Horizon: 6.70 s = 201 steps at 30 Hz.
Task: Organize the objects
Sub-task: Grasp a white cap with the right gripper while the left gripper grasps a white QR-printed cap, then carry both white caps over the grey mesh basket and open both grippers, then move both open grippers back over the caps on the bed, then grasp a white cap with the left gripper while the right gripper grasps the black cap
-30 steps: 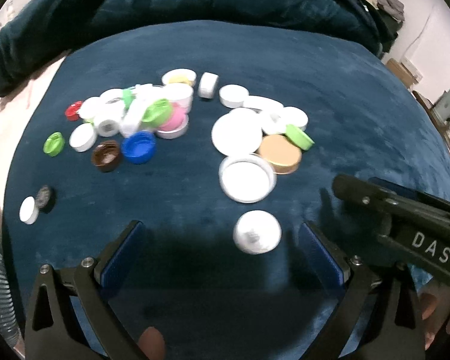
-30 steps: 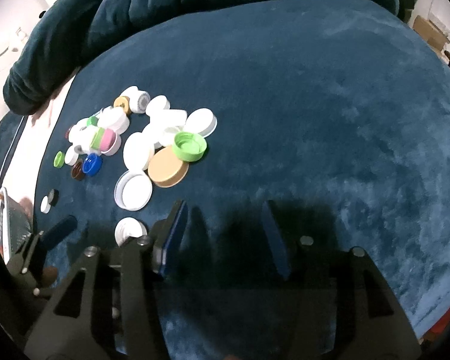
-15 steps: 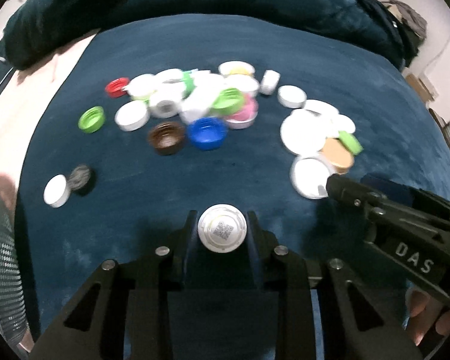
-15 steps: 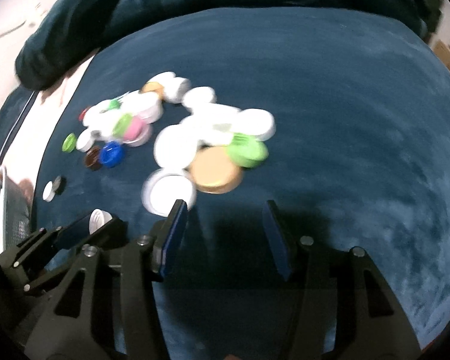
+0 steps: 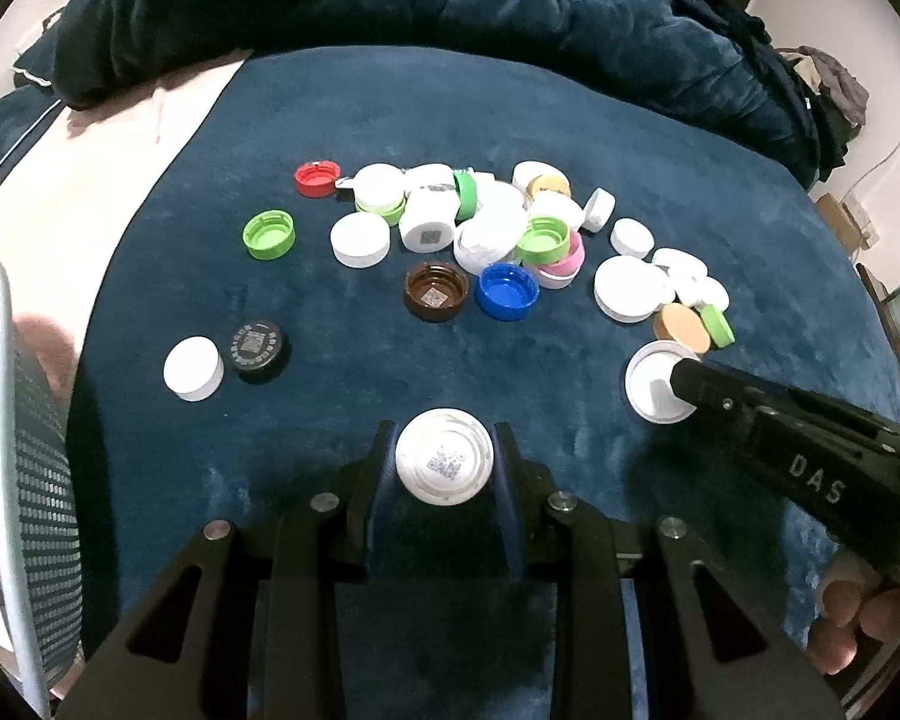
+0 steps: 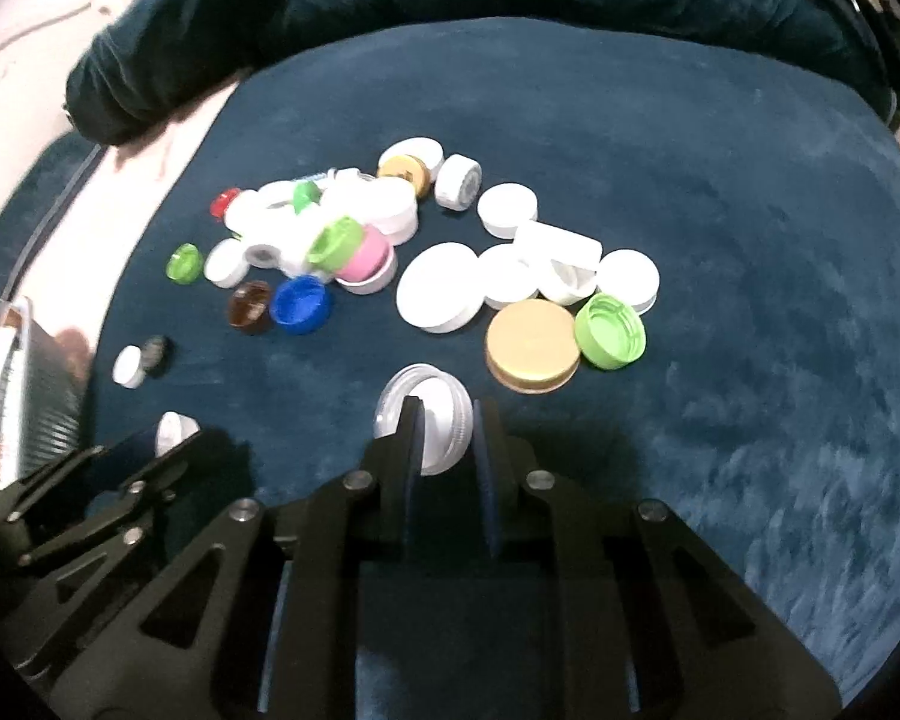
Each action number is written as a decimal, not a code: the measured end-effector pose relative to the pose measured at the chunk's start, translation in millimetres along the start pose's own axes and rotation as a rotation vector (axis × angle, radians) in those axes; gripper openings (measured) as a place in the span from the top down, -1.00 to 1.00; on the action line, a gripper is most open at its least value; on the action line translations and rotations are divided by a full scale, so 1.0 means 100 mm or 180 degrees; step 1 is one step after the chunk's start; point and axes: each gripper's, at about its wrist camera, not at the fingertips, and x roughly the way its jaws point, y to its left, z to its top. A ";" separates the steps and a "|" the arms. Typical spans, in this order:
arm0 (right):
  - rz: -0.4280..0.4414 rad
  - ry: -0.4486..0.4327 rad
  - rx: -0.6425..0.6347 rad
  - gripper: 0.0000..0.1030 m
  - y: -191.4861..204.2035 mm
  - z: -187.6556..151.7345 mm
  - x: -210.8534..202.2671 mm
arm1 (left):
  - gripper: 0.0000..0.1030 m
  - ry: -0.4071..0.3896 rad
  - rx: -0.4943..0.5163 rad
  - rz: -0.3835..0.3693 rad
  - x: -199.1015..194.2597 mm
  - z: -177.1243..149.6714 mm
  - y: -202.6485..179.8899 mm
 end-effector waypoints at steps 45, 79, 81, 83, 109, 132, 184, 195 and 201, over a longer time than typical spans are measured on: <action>0.0805 -0.0279 -0.0732 0.22 1.52 -0.19 -0.56 | 0.41 -0.0539 -0.0486 0.0458 -1.37 -0.33 0.94; 0.1587 -0.0004 -0.1488 0.19 3.12 -0.71 -0.68 | -0.58 -0.0622 -0.1711 0.1477 -2.23 -1.26 2.45; 0.1594 0.0071 -0.1535 0.18 3.19 -0.75 -0.63 | -0.80 -0.0655 -0.1854 0.1521 -2.29 -1.35 2.53; 0.1596 0.0165 -0.1571 0.16 3.24 -0.78 -0.59 | -0.83 -0.0669 -0.1924 0.1558 -2.32 -1.40 2.60; 0.1102 0.0038 -0.1194 -0.99 2.64 -0.58 -0.61 | -0.97 -0.0579 -0.1625 0.1470 -2.14 -1.14 2.23; 0.0728 -0.0063 -0.0480 -0.99 1.24 -0.27 -0.65 | -0.97 -0.0386 -0.0928 0.1078 -1.46 -0.45 1.12; 0.0215 0.0132 0.0146 -0.99 -0.23 -0.18 -0.07 | -0.01 -0.0521 -0.1388 0.1251 0.37 0.15 0.83; 0.0392 0.0057 0.0120 -0.99 0.13 -0.02 -0.03 | 0.42 -0.0476 -0.0835 0.0102 0.12 0.05 0.61; 0.0512 0.0073 0.0044 -0.99 0.44 0.07 0.05 | 0.42 -0.0453 -0.0577 0.0101 -0.04 0.05 0.56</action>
